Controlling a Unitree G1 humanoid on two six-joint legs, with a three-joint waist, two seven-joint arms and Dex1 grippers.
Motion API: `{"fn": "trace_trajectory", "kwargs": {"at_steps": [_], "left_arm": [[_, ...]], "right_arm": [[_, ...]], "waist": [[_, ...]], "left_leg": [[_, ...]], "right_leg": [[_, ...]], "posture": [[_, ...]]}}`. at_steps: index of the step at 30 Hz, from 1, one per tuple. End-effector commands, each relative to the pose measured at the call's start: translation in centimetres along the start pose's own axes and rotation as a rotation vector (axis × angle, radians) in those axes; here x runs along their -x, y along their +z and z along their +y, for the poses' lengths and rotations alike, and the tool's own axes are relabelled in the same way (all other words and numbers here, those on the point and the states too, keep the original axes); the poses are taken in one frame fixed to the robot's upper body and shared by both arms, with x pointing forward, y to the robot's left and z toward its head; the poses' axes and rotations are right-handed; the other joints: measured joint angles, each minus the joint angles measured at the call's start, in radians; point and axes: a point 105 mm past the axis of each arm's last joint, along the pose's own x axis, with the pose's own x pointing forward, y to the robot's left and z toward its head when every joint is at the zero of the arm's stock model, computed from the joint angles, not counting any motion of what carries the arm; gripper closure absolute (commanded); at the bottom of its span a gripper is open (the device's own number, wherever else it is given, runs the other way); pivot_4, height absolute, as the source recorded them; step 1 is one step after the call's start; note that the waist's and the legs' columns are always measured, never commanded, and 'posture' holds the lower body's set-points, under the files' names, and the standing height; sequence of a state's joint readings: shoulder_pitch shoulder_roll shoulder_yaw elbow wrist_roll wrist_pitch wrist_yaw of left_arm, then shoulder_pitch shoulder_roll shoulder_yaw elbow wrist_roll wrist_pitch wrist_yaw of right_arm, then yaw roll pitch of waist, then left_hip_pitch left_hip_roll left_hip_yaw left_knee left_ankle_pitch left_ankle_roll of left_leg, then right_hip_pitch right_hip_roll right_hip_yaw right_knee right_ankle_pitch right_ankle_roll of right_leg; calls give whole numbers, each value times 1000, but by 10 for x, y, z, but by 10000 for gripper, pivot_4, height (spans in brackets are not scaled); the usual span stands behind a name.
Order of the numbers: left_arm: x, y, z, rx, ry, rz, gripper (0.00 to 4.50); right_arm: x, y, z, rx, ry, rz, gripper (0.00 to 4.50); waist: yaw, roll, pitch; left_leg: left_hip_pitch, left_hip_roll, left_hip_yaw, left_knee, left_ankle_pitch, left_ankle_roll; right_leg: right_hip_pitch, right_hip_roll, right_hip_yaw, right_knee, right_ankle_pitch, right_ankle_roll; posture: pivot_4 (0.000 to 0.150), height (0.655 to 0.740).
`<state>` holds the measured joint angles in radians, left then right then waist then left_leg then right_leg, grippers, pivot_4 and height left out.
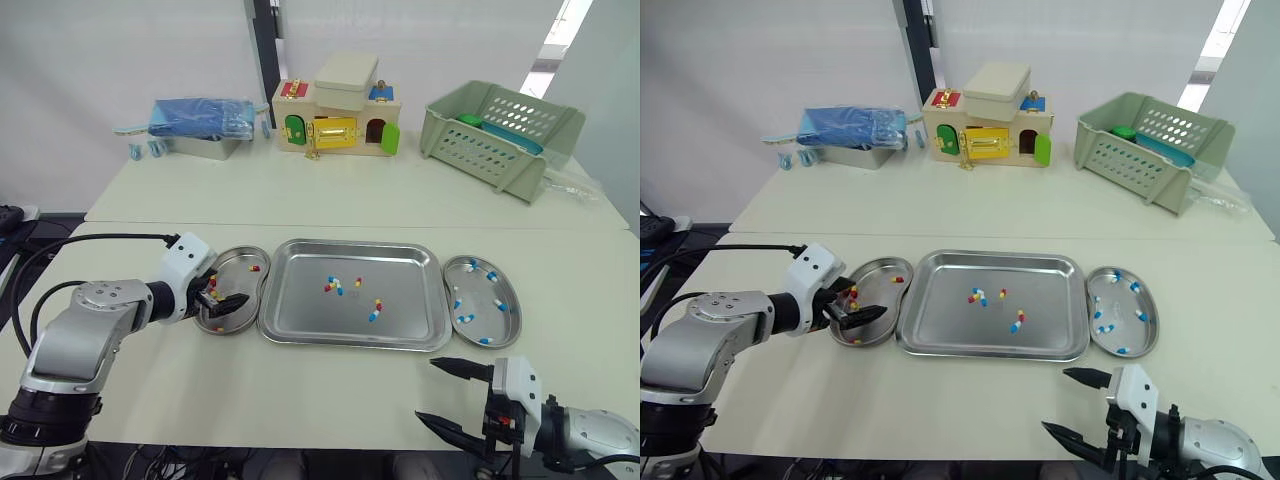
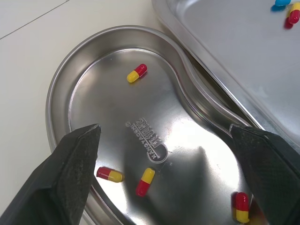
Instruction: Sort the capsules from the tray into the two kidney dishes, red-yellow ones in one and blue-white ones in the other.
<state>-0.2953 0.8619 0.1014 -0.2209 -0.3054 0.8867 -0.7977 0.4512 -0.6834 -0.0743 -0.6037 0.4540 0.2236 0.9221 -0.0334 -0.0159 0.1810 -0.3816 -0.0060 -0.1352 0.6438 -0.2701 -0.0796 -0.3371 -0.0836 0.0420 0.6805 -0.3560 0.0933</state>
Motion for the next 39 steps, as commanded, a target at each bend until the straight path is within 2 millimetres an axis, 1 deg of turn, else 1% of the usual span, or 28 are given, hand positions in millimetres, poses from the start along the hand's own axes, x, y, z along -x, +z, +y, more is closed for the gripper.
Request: {"fn": "trace_trajectory", "kwargs": {"at_steps": [1, 5, 7, 10, 13, 16, 20, 22, 26, 33, 39], "left_arm": [[14, 9, 11, -12, 39, -35, 209], [34, 3, 21, 0, 70, -37, 209], [54, -11, 33, 6, 112, -5, 209], [78, -27, 46, 4, 172, 35, 209], [111, -53, 61, 25, 238, 104, 209], [126, -66, 71, 32, 291, 128, 209], [145, -88, 83, 49, 365, 175, 209], [151, -93, 86, 58, 386, 178, 209], [156, -94, 93, 66, 425, 167, 209], [154, -94, 93, 78, 429, 158, 209], [152, -89, 93, 75, 427, 145, 209]], "right_arm": [[2, 9, 2, 19, 7, -26, 0], [9, 13, -5, 22, -16, -21, 0], [14, 14, -9, 22, -23, -10, 0], [20, 14, -14, 24, -28, 5, 0], [28, 13, -22, 9, -48, 14, 0], [37, 7, -29, -13, -73, 32, 0], [56, 2, -45, -36, -136, 50, 0], [62, -3, -44, -50, -128, 70, 0], [64, -7, -42, -54, -100, 91, 0], [65, -10, -42, -40, -83, 101, 0], [64, -14, -38, -33, -66, 106, 0]], "waist": [[0, 0, 0], [-6, 0, 0], [-8, 0, 0], [-8, 0, 0], [-11, 0, 0], [-5, 0, 0], [2, -1, 0], [1, -1, 0], [1, -1, 0], [0, -1, 0], [0, -1, 0]], "left_leg": [[0, 0, 0, 0, 0, 0], [0, 0, 0, 0, 0, 0], [0, 0, 0, -1, 0, 0], [0, 0, 0, -1, 0, 0], [1, 0, 1, -2, 0, 0], [1, 0, 1, -2, 0, 0], [0, 0, 1, -1, 0, 0], [1, 0, 1, -2, 0, 0], [1, 0, 1, -2, 0, 0], [1, 0, 1, -2, 0, 0], [1, 0, 1, -2, 0, 0]], "right_leg": [[0, 0, 0, 0, 0, 0], [0, 0, 0, 0, 0, 0], [0, 0, 0, 0, 0, 0], [0, 0, 0, 0, 0, 0], [0, 0, 0, 0, 0, 0], [0, 0, 0, 0, 0, 0], [0, -1, 0, -1, 0, 0], [0, -1, 0, -1, 0, 0], [0, -1, 0, -1, 0, 0], [0, -1, 0, 0, 0, 0], [0, -1, 0, 0, 0, 0]], "posture": [[1500, 7400], [1500, 7400], [1500, 7400], [1500, 7400], [1500, 7400], [1500, 7400], [1500, 7400], [1500, 7400], [1500, 7400], [1500, 7400], [1500, 7400]]}}
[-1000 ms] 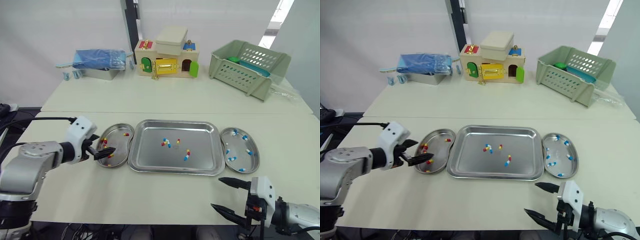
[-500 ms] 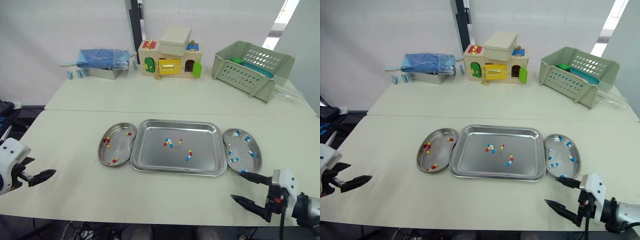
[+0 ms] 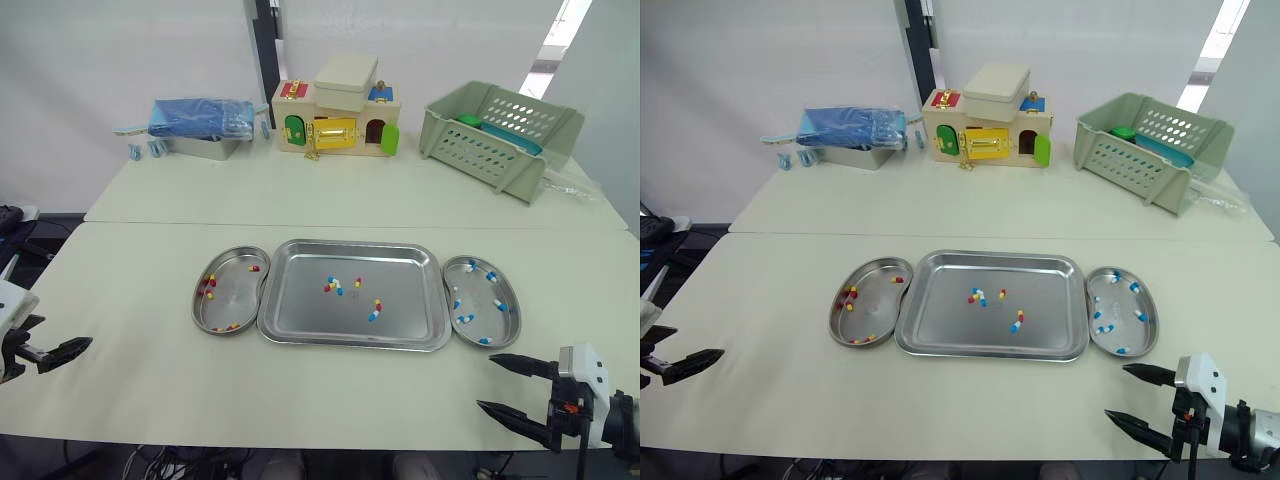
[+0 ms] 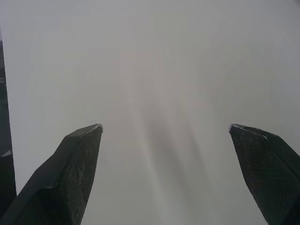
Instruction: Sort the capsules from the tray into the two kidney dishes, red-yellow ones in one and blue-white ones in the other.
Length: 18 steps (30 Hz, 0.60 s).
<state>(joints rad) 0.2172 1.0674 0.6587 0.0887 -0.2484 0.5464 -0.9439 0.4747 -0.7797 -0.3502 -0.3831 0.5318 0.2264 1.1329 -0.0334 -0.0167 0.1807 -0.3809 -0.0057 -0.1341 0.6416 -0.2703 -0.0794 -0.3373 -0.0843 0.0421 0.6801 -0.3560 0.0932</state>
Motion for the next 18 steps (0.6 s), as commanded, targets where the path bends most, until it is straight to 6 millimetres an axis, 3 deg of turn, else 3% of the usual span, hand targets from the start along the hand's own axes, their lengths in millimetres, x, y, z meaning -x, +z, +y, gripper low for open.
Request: {"fn": "trace_trajectory", "kwargs": {"at_steps": [1, 6, 12, 18], "left_arm": [[6, 14, 8, -16, 38, -37, 209], [0, 20, 3, -24, 19, -50, 209], [-8, 38, -9, -60, -41, -85, 209], [-20, 78, -69, -170, -272, -227, 209]], "right_arm": [[-1, 1, 5, 24, 21, -10, 0], [-5, -3, 18, 42, 62, 8, 0], [-10, 2, 21, 64, 52, -10, 0], [-25, 14, 32, 72, 60, -65, 0]], "waist": [[0, 0, 0], [0, 0, 0], [-1, 0, 0], [1, -1, 0]], "left_leg": [[0, 0, 0, 0, 0, 0], [0, 0, 0, 0, 0, 0], [0, 0, 0, 0, 0, 0], [0, 0, 0, 0, 0, 0]], "right_leg": [[0, 0, 0, 0, 0, 0], [0, 0, 0, 0, 0, 0], [0, 0, 0, 0, 0, 0], [0, 0, 0, 0, 0, 0]], "posture": [[1500, 7400], [1500, 7400], [1500, 7400], [1500, 7400]]}}
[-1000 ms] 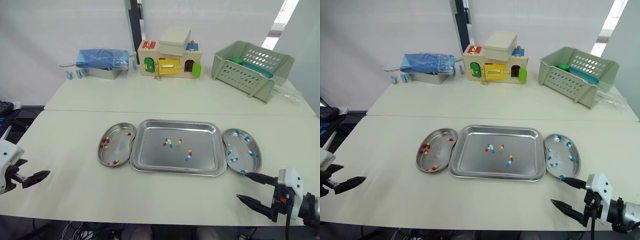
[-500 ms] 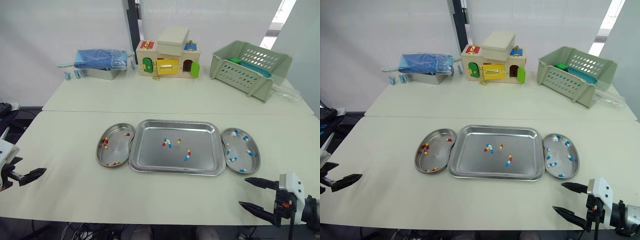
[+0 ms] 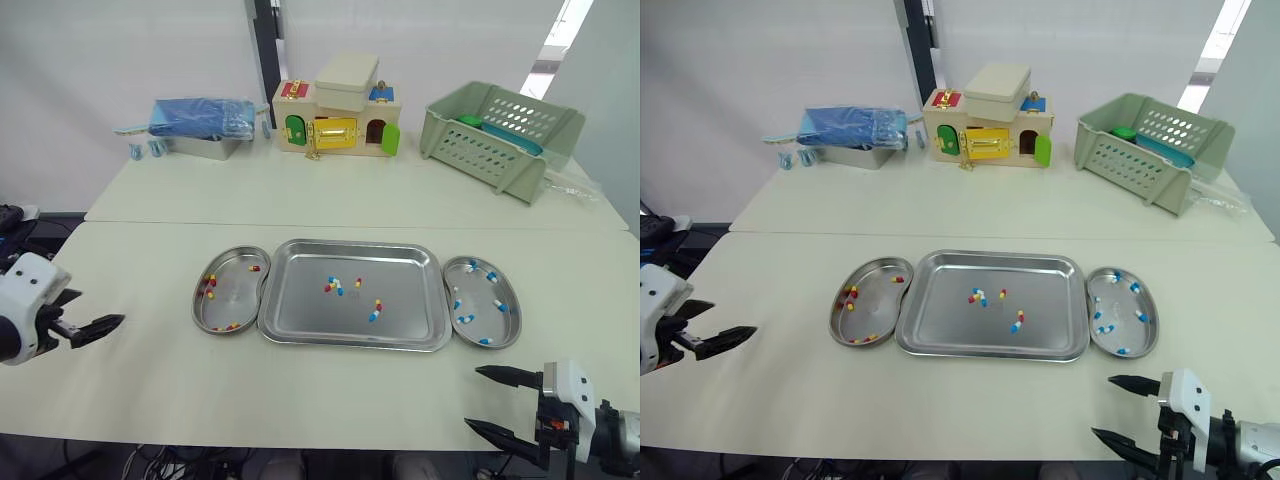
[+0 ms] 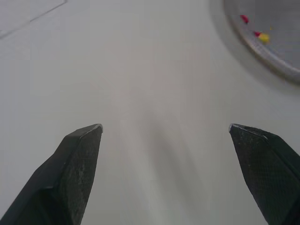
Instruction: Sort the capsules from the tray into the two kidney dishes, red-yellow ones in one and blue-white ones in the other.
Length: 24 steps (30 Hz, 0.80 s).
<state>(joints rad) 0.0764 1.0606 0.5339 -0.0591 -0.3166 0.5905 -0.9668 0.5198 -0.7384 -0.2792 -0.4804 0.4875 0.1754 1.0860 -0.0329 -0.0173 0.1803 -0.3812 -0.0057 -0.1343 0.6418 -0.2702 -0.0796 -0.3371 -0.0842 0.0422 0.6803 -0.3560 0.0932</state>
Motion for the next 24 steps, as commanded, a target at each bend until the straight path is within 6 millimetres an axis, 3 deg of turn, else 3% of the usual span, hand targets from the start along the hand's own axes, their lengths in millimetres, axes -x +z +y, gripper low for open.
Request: {"fn": "trace_trajectory", "kwargs": {"at_steps": [1, 12, 17, 19, 24], "left_arm": [[-14, 32, -36, -81, -149, -105, 209], [-76, 102, -118, -139, -404, -316, 209], [-105, 114, -153, -188, -478, -337, 209], [-114, 111, -158, -215, -481, -327, 209], [-133, 107, -171, -239, -512, -310, 12056]], "right_arm": [[-11, 13, 9, 23, 17, -48, 0], [-28, 25, 13, 10, -58, -106, 0], [-35, 29, 20, 0, -64, -120, 0], [-38, 31, 22, -6, -70, -128, 0], [-43, 33, 27, -17, -77, -136, 0]], "waist": [[0, 0, 0], [0, 0, 0], [-1, 0, 0], [-3, 0, 0], [-3, 0, 0]], "left_leg": [[0, 0, 0, 0, 0, 0], [0, 0, 0, 2, 0, 0], [0, 0, -1, 2, 0, 0], [0, 0, 0, 2, 0, 0], [0, -1, -1, 3, 0, 0]], "right_leg": [[0, 0, 0, 0, 0, 0], [0, 0, 0, 0, 0, 0], [0, 1, 0, 1, 0, 0], [0, 1, 0, 0, 0, 0], [0, 1, 0, 1, 0, 0]], "posture": [[1500, 7400], [1500, 7400], [1500, 7400], [1500, 7400], [1500, 7400]]}}
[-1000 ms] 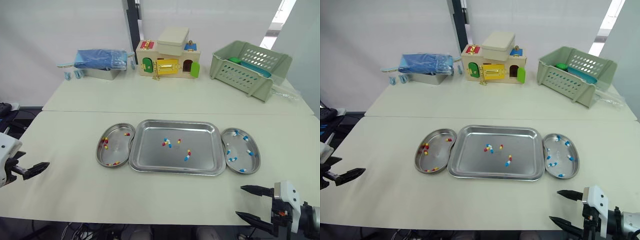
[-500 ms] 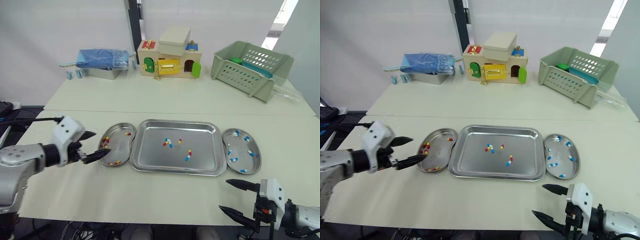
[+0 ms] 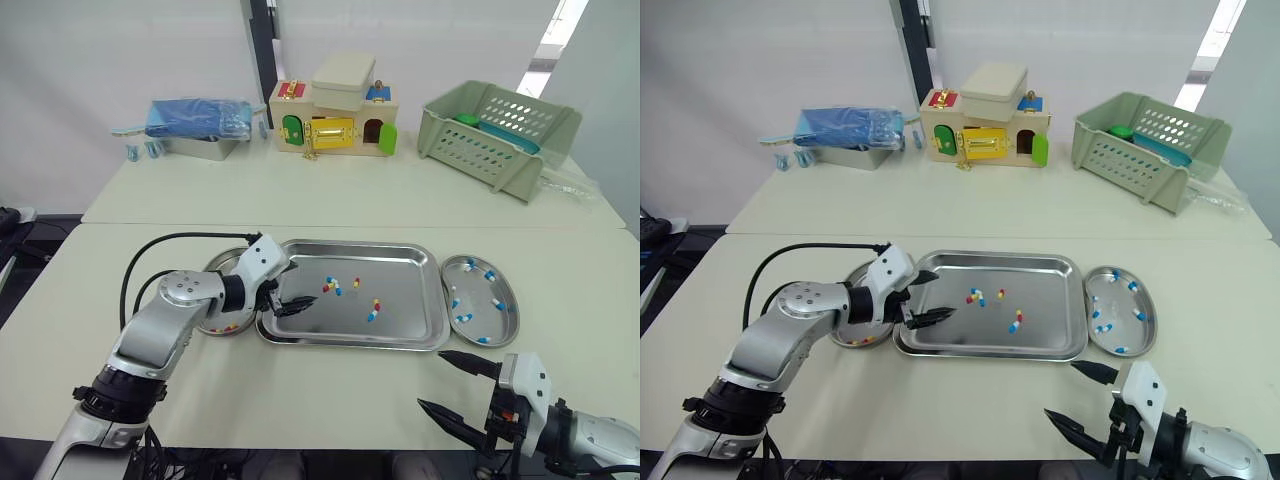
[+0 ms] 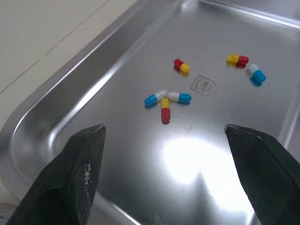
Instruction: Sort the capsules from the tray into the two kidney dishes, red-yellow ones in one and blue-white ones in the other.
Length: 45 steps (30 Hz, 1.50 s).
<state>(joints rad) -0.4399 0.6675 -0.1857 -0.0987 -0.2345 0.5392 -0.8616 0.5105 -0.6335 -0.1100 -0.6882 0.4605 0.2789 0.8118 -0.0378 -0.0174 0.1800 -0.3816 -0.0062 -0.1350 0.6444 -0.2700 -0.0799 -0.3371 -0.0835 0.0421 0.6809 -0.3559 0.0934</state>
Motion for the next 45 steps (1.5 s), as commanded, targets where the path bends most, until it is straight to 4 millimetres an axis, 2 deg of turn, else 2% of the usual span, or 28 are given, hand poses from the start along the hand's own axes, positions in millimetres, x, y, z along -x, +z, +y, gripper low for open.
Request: {"fn": "trace_trajectory", "kwargs": {"at_steps": [1, 3, 21, 45], "left_arm": [[-11, 11, 0, -35, -9, -24, 16039], [-15, 11, 0, -43, -14, -17, 21948], [-43, 10, -1, -31, -29, 5, 21948], [-50, 6, -5, -11, -42, 29, 21948]], "right_arm": [[-4, 9, 7, 19, 8, -27, 0], [-6, 9, 9, 16, 7, -29, 0], [-13, 7, 13, -10, -14, -47, 0], [-13, 3, 14, -12, -28, -47, 0]], "waist": [[4, 0, 0], [5, 0, 0], [3, 0, 0], [4, 0, 0]], "left_leg": [[0, 0, 0, 0, 0, 0], [-1, 0, 0, 0, 0, 0], [0, 0, 0, 1, 0, 0], [0, 0, 0, 1, 0, 0]], "right_leg": [[0, 0, 0, 0, 0, 0], [0, 0, 0, 0, 0, 0], [0, 0, 0, 0, 0, 0], [0, 0, 0, 0, 0, 0]], "posture": [[1500, 7400], [1500, 7400], [1500, 7400], [1500, 7400]]}}
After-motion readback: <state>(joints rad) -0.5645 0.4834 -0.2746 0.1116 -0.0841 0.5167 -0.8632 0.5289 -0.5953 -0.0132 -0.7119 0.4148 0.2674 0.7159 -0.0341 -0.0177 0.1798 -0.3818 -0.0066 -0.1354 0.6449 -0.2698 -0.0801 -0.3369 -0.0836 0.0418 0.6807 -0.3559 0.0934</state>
